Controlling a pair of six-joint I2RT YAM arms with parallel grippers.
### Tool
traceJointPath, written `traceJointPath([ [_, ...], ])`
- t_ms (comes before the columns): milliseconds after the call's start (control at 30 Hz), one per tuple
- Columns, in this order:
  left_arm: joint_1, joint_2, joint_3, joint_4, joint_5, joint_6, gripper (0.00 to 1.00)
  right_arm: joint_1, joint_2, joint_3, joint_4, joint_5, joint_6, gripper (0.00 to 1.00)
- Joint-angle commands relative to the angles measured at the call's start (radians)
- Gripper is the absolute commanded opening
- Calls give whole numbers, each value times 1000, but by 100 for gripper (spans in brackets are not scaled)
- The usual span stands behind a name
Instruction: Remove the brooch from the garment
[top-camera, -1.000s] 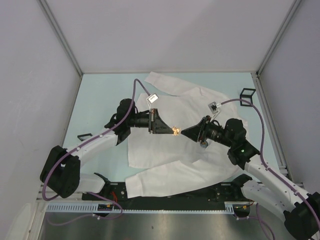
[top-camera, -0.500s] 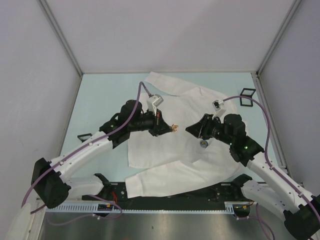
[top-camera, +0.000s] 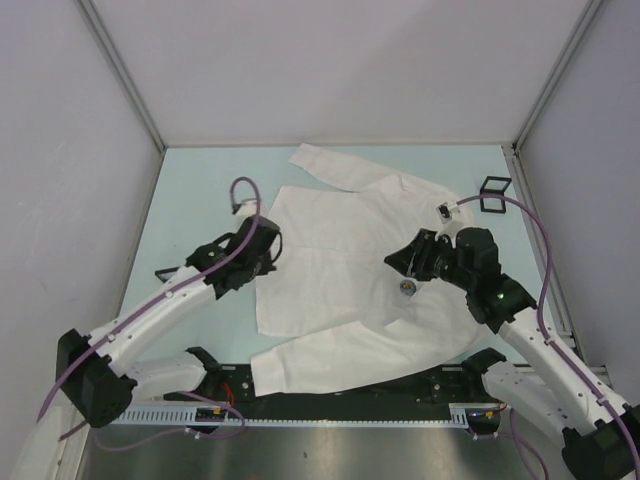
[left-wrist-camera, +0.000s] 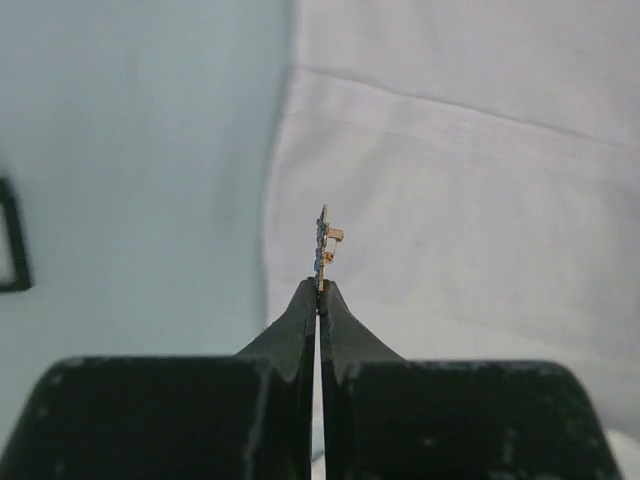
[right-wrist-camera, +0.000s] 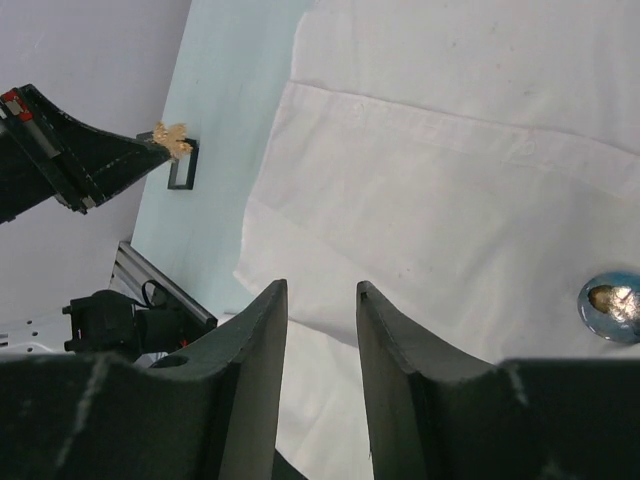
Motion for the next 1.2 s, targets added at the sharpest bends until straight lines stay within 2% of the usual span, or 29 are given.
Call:
traceJointPath([
  [0, 164, -87, -70, -199, -163, -225, 0, -27, 30, 44, 27, -80, -23, 39],
  [33, 228, -82, -81, -240, -163, -251, 0, -32, 41, 47, 45, -96, -15, 39],
  [133, 316, -18, -61, -351, -177, -355, 0, -46, 94, 67, 60, -158, -8, 39],
  [233, 361, 92, -18, -457, -256, -458, 0, -58, 146, 83, 76, -188, -11, 39],
  [333, 371, 212, 13, -560, -368, -568, 0, -69, 194, 109, 79, -208, -5, 39],
  [433, 399, 310, 56, -658, -376, -631, 0, -67, 223, 113, 111, -212, 20, 38],
  [600, 407, 336, 57, -704, -480, -707, 0, -67, 257, 129, 142, -231, 60, 38],
  [800, 471, 388, 21, -624, -523, -644, 1, -66, 274, 158, 139, -226, 77, 38],
  [1167, 546, 432, 33, -525, -493, -526, 1, -41, 274, 172, 143, -200, 95, 38],
])
